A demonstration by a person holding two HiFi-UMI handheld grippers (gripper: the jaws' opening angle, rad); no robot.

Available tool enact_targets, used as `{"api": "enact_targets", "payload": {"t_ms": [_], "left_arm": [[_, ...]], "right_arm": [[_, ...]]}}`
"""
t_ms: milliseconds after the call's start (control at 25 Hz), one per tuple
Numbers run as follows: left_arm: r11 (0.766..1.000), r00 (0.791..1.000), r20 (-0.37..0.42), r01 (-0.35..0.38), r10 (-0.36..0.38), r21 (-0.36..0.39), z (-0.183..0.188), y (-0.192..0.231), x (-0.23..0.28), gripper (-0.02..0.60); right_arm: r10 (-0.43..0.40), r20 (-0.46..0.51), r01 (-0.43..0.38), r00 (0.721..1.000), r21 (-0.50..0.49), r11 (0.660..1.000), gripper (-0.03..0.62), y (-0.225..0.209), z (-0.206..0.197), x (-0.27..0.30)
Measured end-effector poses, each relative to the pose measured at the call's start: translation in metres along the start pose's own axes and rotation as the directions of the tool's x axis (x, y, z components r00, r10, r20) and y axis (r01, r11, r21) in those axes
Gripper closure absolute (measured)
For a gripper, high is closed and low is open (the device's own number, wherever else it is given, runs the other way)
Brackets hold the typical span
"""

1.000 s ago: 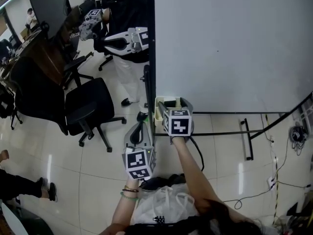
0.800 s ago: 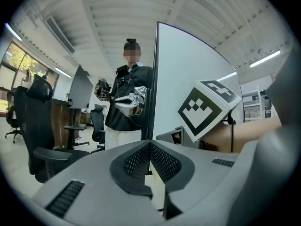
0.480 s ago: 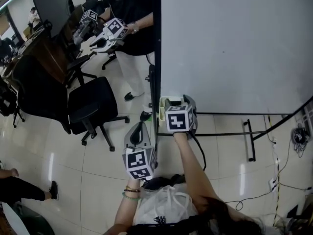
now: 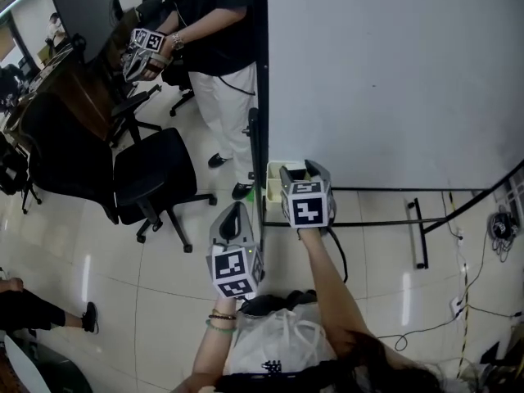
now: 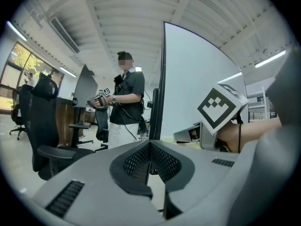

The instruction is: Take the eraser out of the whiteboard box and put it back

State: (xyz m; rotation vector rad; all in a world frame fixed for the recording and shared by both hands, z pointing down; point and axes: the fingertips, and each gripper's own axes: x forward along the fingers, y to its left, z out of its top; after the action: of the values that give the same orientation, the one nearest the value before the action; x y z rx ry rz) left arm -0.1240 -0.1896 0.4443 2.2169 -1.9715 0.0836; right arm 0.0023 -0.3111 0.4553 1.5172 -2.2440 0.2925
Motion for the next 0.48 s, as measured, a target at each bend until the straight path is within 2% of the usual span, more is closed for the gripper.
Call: {"api": "enact_targets", "payload": {"t_ms": [240,480], "left_arm": [[1.0,1.0,-0.018,-0.003,0.003,0.005,-0.006,0.004,-0.003,0.578],[1.0,1.0,-0.015,0.004,-0.004,0.003,-0.007,0.0,0.0,0.578]], "right_arm": [[-0.009,0.125,0.006,0.992,0.023,1.0,0.347,-0.015,0.025,-0.022],[0.007,0.236,-0.007,0.972,0.0,1.0,0.347,-0.02,0.062,-0.06]]}}
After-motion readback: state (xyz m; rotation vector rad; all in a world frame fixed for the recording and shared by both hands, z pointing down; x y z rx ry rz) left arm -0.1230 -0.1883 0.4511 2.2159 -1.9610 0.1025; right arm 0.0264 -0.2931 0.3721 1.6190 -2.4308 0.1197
